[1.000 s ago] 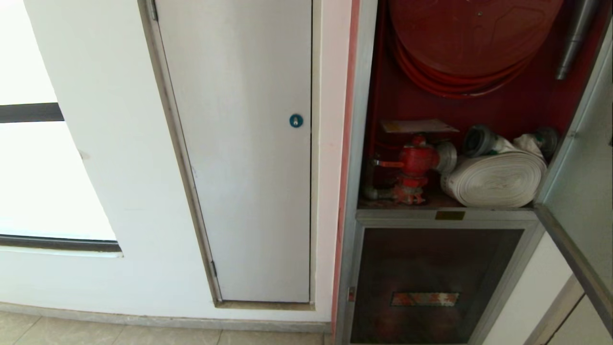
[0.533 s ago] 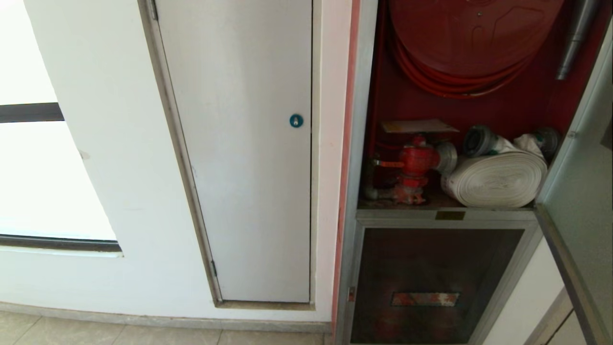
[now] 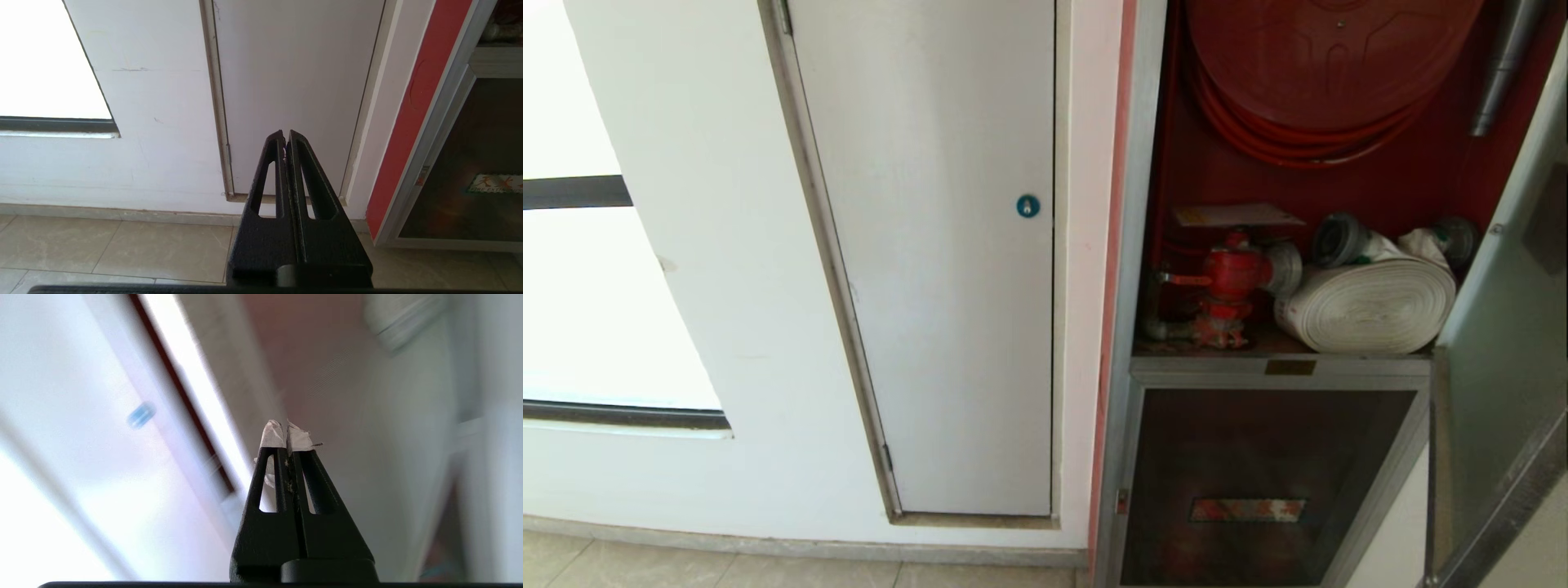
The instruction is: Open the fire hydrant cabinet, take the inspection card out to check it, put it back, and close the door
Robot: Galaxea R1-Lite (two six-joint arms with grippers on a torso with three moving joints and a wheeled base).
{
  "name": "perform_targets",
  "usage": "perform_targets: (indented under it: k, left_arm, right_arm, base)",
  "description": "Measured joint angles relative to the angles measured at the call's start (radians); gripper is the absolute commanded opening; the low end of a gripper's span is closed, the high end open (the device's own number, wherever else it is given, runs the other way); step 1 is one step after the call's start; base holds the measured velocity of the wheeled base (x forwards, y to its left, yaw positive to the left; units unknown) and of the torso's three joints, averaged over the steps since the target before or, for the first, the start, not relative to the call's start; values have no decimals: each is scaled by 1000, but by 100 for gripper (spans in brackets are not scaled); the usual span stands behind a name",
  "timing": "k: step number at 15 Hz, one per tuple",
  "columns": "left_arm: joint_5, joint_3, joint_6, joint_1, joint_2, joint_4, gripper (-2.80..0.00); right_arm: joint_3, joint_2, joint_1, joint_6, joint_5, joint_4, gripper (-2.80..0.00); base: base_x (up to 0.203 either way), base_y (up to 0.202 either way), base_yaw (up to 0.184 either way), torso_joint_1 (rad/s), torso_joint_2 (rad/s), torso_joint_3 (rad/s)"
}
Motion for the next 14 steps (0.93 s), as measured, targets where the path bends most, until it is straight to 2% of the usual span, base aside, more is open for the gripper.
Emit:
perform_targets:
  k: [3, 5, 14]
  left_arm:
    - [0, 0, 0, 0, 0, 0, -280]
    - [-1, 0, 0, 0, 0, 0, -280]
    - [-1, 0, 0, 0, 0, 0, -280]
  right_arm:
    - [-72, 68, 23, 10, 129, 35, -280]
    - [-134, 157, 35, 22, 168, 35, -280]
    - [-561, 713, 184, 46, 188, 33, -280]
  base:
    - [0, 0, 0, 0, 0, 0]
    - [0, 0, 0, 0, 0, 0]
    - [0, 0, 0, 0, 0, 0]
